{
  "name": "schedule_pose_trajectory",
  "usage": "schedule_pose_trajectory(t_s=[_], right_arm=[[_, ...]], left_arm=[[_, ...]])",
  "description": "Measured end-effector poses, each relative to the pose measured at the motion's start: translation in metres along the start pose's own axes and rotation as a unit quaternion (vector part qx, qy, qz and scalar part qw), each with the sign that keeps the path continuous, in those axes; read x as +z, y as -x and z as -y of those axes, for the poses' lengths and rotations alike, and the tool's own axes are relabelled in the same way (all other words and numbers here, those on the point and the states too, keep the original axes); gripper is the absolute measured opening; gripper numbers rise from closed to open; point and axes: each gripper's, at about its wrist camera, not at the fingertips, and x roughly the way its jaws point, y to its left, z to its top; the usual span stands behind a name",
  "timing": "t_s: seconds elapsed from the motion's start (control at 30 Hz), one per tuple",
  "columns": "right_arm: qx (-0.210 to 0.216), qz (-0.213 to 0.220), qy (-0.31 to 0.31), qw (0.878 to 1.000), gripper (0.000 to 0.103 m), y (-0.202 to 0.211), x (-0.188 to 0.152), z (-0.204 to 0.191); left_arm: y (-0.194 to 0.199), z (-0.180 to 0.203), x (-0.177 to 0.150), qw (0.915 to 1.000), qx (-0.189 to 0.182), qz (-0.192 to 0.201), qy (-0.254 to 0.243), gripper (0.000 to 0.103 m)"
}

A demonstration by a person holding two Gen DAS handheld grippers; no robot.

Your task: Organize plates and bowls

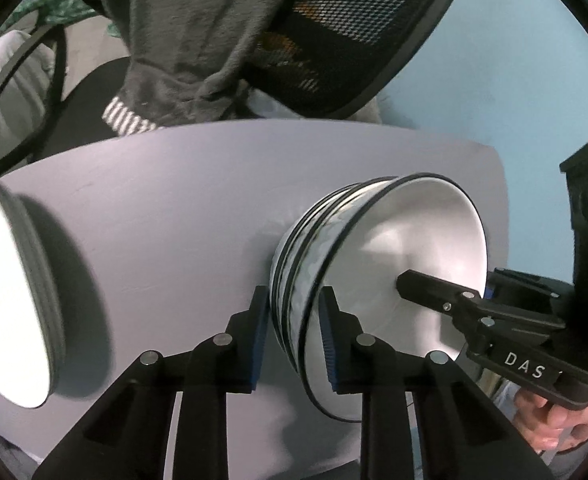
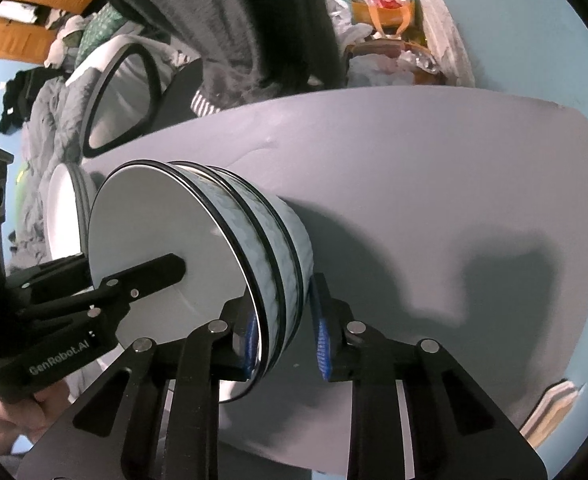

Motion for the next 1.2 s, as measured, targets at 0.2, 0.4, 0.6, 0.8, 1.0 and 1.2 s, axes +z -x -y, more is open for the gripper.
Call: schedule_pose_trajectory(t_s=[0.2,0.4,0.6,0.8,1.0,1.2], right_arm=[[0.004,-0.013,0.019,1.000,0.024,-0.018,-0.012,-0.034],[0.001,-0.022,0.032,0.999,0.024,-0.034,-0.020,-0.065],[-0.003,-0.030,0.042,0.999,0.023,-0.046,-0.025,-0.089],[-0.007,-0.022,0.033,0.999,0.023,-0.050,-0.024,-0.097],[0.004,-0.018,0.013,1.000,0.023,-0.050,-0.028,-0.087],[-0.002,-0.027,0.003,1.000,0.023,-0.050,-0.025,-0.088]], left_arm=[[0.008,-0.034,-0.026,0.9996,0.009,-0.003,0.027,0.024],[0.017,-0.061,-0.046,0.9987,0.023,0.000,0.045,0.024],[0.023,-0.080,-0.059,0.9980,0.035,0.003,0.052,0.024],[0.026,-0.088,-0.066,0.9987,0.030,0.010,0.040,0.020],[0.031,-0.091,-0.070,0.9991,0.027,0.012,0.030,0.016],[0.031,-0.089,-0.070,0.9991,0.035,0.012,0.019,0.016]])
